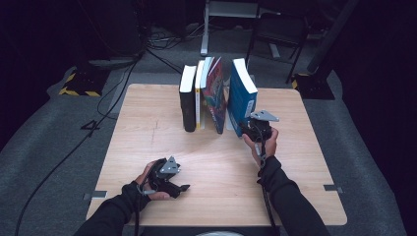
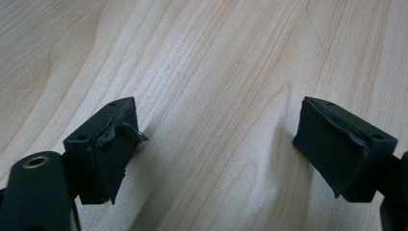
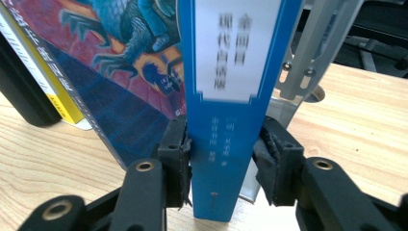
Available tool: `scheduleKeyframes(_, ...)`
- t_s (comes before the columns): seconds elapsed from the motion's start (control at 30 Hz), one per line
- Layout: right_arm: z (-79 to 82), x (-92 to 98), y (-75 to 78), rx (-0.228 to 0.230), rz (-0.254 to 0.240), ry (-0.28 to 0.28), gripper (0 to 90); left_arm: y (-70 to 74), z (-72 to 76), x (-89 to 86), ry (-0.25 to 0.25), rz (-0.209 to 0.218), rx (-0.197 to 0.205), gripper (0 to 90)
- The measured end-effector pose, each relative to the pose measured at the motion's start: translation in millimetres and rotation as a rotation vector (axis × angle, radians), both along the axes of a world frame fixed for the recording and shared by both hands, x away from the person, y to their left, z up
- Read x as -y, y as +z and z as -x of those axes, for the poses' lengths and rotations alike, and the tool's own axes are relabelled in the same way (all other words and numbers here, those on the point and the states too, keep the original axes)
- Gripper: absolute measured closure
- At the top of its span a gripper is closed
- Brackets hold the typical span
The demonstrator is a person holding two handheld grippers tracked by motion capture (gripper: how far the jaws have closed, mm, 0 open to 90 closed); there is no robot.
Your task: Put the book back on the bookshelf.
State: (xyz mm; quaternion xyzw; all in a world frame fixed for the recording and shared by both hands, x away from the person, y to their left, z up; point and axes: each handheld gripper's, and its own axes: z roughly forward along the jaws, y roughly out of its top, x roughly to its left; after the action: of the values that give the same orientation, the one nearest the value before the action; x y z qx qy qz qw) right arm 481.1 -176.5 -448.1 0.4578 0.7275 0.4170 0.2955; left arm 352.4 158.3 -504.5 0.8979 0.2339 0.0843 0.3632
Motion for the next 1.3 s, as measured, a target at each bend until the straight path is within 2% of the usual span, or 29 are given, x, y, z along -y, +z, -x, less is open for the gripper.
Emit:
scheduleKeyframes(0.2,3.6,-2.2,28.0,0.061,0.021,0.018,57.3,0.0,0.5,0.0,0.003,-0.001,0.003,15.8)
scheduleKeyframes(0.4,6.7,1.4,39.1,0.055,0.01,0.042,56.7,0.0,0.6,-0.1,0.003,-0.001,0.004,15.9)
scheduleKeyframes(0.53,8.2,5.5,44.2,0.049,0.034,0.065,53.9,0.0,0.6,-0.1,0.003,-0.001,0.004,15.9)
scheduleKeyframes(0.6,9.0,8.6,46.3,0.038,0.048,0.074,48.3,0.0,0.6,-0.1,0.004,-0.001,0.004,15.9)
scheduleKeyframes(0.7,11.0,11.7,48.5,0.024,0.087,0.122,43.0,0.0,0.7,-0.1,0.004,-0.001,0.004,16.0)
scheduleKeyframes(0.73,11.0,11.7,48.5,0.024,0.087,0.122,43.0,0.0,0.7,-0.1,0.004,-0.001,0.004,16.0)
scheduleKeyframes(0.77,13.1,13.1,50.0,0.017,0.134,0.149,40.0,0.0,0.7,-0.1,0.004,-0.001,0.004,16.0)
scheduleKeyframes(0.93,17.5,16.7,53.1,0.001,0.195,0.188,35.4,0.0,0.7,0.0,0.004,-0.001,0.004,15.9)
scheduleKeyframes(1.03,20.2,16.8,53.6,-0.001,0.211,0.205,35.0,0.0,0.7,-0.1,0.004,-0.001,0.004,15.9)
scheduleKeyframes(1.2,27.9,16.0,51.8,-0.006,0.295,0.243,33.3,0.0,0.5,-0.1,0.004,-0.001,0.003,15.9)
scheduleKeyframes(1.3,31.9,16.9,49.8,-0.015,0.326,0.261,32.7,0.0,0.5,-0.1,0.004,-0.001,0.003,15.9)
